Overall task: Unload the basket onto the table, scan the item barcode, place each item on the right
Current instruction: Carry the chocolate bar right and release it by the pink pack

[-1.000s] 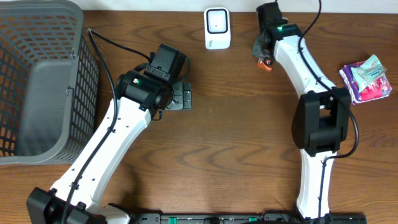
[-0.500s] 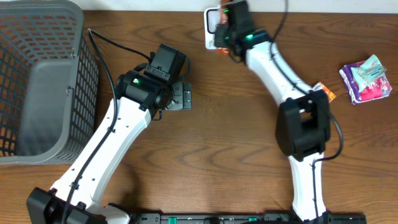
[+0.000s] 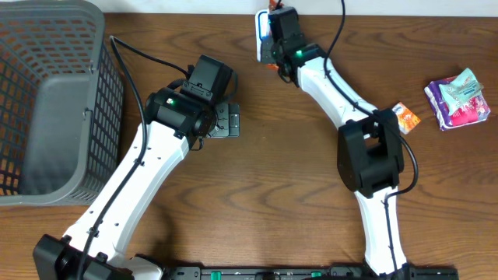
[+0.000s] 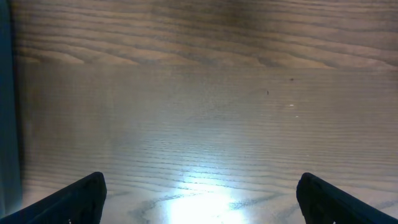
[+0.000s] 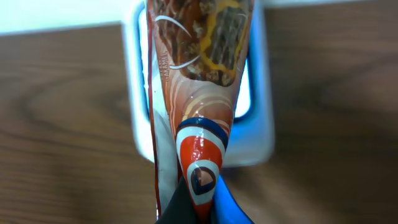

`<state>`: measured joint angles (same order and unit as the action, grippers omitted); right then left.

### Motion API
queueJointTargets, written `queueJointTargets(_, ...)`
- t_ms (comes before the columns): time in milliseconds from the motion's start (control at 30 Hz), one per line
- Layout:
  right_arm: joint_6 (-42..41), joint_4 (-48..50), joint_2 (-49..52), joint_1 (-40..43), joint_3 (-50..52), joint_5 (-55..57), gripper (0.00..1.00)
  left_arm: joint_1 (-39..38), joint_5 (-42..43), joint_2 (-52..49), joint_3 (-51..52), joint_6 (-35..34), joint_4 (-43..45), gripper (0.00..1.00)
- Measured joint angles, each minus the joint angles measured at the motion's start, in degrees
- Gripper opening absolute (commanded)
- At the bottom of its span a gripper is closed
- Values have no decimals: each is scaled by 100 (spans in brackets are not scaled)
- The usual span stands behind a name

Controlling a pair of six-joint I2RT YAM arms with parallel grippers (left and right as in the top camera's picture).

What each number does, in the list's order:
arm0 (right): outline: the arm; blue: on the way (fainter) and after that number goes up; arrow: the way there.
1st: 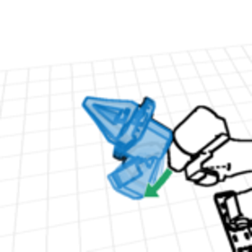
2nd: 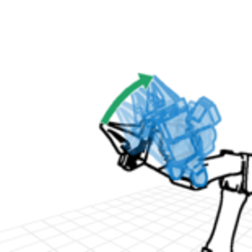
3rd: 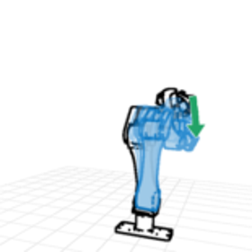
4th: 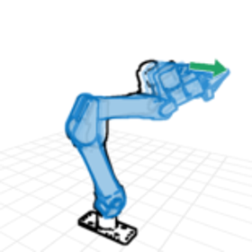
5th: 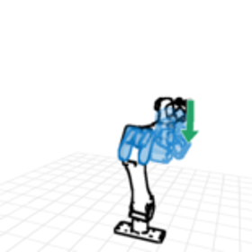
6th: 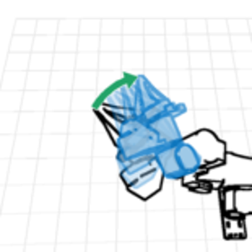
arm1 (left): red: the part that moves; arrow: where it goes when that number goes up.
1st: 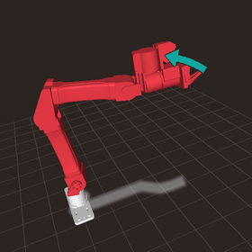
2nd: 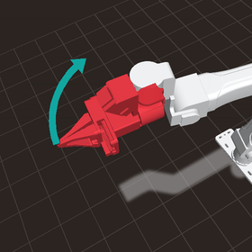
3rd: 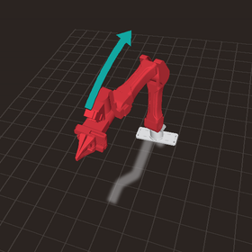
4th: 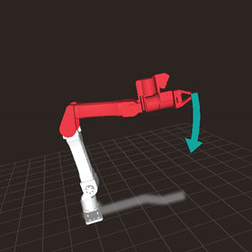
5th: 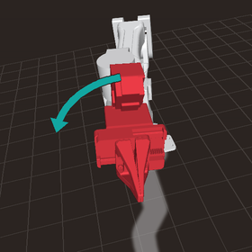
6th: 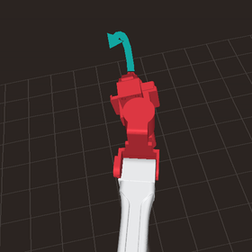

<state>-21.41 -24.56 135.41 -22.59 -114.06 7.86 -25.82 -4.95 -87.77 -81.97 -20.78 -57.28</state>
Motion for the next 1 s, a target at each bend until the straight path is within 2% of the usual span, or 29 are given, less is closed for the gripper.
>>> queueJointTargets(200,-256,-1379,-20,468,-26,743,1,0,2,0,0,0,-2,98)
queueJointTargets(333,-367,-2393,-72,1156,-26,1434,1,0,0,0,0,0,-4,98)
queueJointTargets(367,-376,-2612,-92,1370,-28,1635,4,0,2,0,0,0,-4,98)
queueJointTargets(433,-393,-2988,-133,1788,-28,1965,19,0,2,0,0,0,-2,98)
queueJointTargets(467,-376,-3101,-153,1989,-31,2070,33,0,0,0,0,0,-4,98)
queueJointTargets(500,-330,-3200,-168,2214,-31,2140,51,0,0,0,0,0,-2,98)
queueJointTargets(533,-247,-3294,-184,2389,-31,2157,80,0,0,0,0,0,-2,98)
queueJointTargets(567,-155,-3381,-199,2557,-31,2153,99,0,0,0,0,0,0,98)
queueJointTargets(700,116,-3716,-232,2909,-33,1871,99,0,0,0,0,0,0,98)
queueJointTargets(1000,389,-4496,-481,2793,-33,988,99,0,0,0,0,0,-2,98)
